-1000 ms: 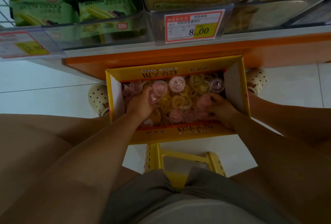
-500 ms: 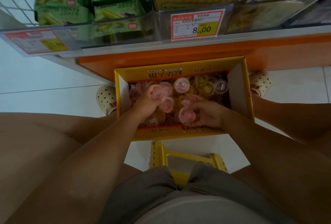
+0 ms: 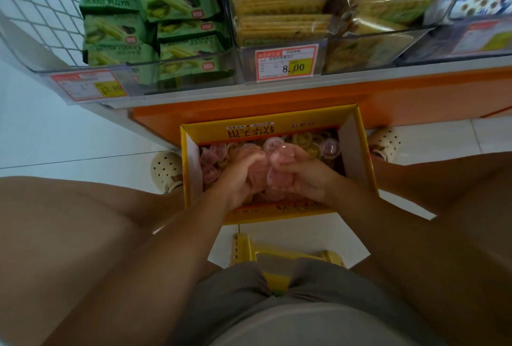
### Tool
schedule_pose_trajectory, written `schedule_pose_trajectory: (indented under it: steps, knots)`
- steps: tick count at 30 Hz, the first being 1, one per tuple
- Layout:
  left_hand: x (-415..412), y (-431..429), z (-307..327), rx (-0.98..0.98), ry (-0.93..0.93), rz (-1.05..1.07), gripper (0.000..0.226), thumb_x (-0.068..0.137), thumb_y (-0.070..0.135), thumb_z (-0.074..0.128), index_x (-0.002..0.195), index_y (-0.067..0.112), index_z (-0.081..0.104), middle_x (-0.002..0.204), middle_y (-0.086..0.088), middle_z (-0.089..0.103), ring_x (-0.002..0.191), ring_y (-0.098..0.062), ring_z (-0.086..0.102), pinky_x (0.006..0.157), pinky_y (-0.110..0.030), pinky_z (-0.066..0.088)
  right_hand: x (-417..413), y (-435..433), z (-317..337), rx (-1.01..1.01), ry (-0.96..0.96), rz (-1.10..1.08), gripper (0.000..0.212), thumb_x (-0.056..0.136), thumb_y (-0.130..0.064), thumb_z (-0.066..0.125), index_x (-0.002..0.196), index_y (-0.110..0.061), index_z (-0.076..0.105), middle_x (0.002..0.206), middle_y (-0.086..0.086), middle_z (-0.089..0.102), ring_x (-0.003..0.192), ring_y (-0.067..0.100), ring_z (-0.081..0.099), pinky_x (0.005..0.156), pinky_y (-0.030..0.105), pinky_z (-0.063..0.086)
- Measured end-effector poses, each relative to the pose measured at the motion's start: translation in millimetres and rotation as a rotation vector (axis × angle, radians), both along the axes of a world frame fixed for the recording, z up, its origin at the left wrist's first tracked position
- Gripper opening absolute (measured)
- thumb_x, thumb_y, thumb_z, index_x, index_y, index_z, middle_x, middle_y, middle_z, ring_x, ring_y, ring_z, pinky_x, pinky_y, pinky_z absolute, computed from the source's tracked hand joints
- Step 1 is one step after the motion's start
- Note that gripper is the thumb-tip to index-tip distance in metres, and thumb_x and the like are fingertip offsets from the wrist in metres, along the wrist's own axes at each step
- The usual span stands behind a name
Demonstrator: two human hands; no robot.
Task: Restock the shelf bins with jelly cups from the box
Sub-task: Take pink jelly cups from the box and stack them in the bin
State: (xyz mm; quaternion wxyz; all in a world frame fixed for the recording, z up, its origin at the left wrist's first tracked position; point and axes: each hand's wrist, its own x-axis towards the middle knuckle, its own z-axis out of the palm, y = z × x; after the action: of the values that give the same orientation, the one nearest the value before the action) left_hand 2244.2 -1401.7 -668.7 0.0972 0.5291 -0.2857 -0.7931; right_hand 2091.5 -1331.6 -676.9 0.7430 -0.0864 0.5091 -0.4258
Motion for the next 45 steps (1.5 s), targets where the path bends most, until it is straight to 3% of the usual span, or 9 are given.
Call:
schedule_pose_trajectory:
  steps: [4, 9, 14, 18, 27, 32, 35, 41, 45]
  knots:
    - [3.8, 5.8, 18.0, 0.004, 0.043, 0.003, 0.022, 0.092, 0.038, 0.061, 0.11, 0.027, 0.059, 0.104, 0.0, 0.068, 0.089, -0.018, 0.068, 0.067, -0.035, 0.054, 4.2, 3.5, 22.8, -0.047, 0.051, 0.054, 0.051, 0.087, -0.01, 0.067, 0.134, -0.016, 0.047, 0.11, 0.021, 0.058, 0.089, 0.033, 0.062, 0.073, 0.044, 0.051]
    - [7.3, 4.3, 52.0, -0.158, -0.017, -0.057, 0.016, 0.088, 0.044, 0.065, 0.102, 0.037, 0.064, 0.119, -0.001, 0.064, 0.108, -0.021, 0.062, 0.067, -0.031, 0.052, 4.1, 2.3, 63.6, -0.083, 0.228, 0.186, 0.058, 0.083, -0.006, 0.065, 0.136, -0.018, 0.043, 0.103, 0.012, 0.06, 0.075, 0.019, 0.064, 0.065, 0.034, 0.05]
    - [15.4, -4.7, 90.2, -0.254, 0.063, -0.081, 0.041, 0.06, 0.05, 0.083, 0.095, 0.038, 0.067, 0.111, -0.002, 0.067, 0.105, -0.023, 0.062, 0.073, -0.036, 0.053, 9.6, -1.5, 111.5, -0.194, 0.56, 0.267, 0.048, 0.089, -0.037, 0.066, 0.133, -0.03, 0.05, 0.121, -0.011, 0.062, 0.112, 0.009, 0.059, 0.09, 0.025, 0.049]
    - [24.0, -11.5, 117.6, -0.314, 0.106, -0.035, 0.015, 0.083, 0.035, 0.071, 0.097, 0.034, 0.067, 0.104, 0.0, 0.068, 0.094, -0.023, 0.064, 0.07, -0.036, 0.051, 14.4, -6.7, 149.3, -0.353, 0.766, 0.237, 0.043, 0.092, -0.04, 0.058, 0.133, -0.042, 0.044, 0.121, -0.017, 0.057, 0.107, 0.001, 0.058, 0.088, 0.024, 0.051]
    - [47.7, -26.5, 241.5, -0.758, 0.097, -0.086, 0.029, 0.082, 0.046, 0.064, 0.108, 0.036, 0.061, 0.099, 0.013, 0.072, 0.082, -0.013, 0.072, 0.062, -0.026, 0.054, 24.2, -37.2, 251.1, -0.651, 1.004, 0.188, 0.036, 0.098, -0.03, 0.052, 0.129, -0.048, 0.046, 0.102, -0.005, 0.06, 0.074, 0.003, 0.062, 0.068, 0.017, 0.048]
    - [68.2, -41.0, 325.3, -1.048, 0.077, -0.098, 0.037, 0.083, 0.055, 0.055, 0.117, 0.041, 0.049, 0.11, 0.019, 0.064, 0.078, -0.003, 0.071, 0.062, -0.016, 0.054, 35.3, -62.3, 343.8, -0.871, 1.094, 0.1, 0.032, 0.093, -0.023, 0.059, 0.111, -0.049, 0.058, 0.083, -0.03, 0.065, 0.07, -0.009, 0.059, 0.057, 0.008, 0.044]
    - [78.5, -60.3, 366.5, -1.189, 0.064, 0.043, 0.023, 0.091, 0.036, 0.061, 0.111, 0.039, 0.05, 0.11, 0.013, 0.063, 0.075, 0.005, 0.066, 0.057, -0.01, 0.048, 49.3, -90.7, 403.3, -0.994, 1.195, 0.01, 0.025, 0.088, -0.025, 0.065, 0.102, -0.046, 0.066, 0.085, -0.011, 0.069, 0.074, 0.006, 0.061, 0.065, 0.02, 0.049]
    - [128.6, -109.4, 415.1, -1.618, -0.328, 0.205, 0.039, 0.085, 0.049, 0.063, 0.116, 0.058, 0.041, 0.121, 0.04, 0.046, 0.09, 0.009, 0.059, 0.078, -0.023, 0.048, 80.1, -177.8, 518.5, -1.078, 1.535, 0.186, 0.004, 0.093, -0.031, 0.059, 0.09, -0.033, 0.061, 0.068, -0.009, 0.059, 0.063, 0.011, 0.056, 0.055, 0.025, 0.044]
    - [153.8, -119.9, 427.4, -1.689, -0.53, 0.084, 0.044, 0.086, 0.056, 0.056, 0.116, 0.07, 0.026, 0.114, 0.063, 0.025, 0.088, 0.018, 0.053, 0.068, -0.005, 0.037, 109.1, -236.8, 554.4, -0.89, 1.608, 0.549, 0.032, 0.094, -0.037, 0.058, 0.107, -0.008, 0.06, 0.07, 0.003, 0.059, 0.053, 0.013, 0.051, 0.038, 0.015, 0.038]
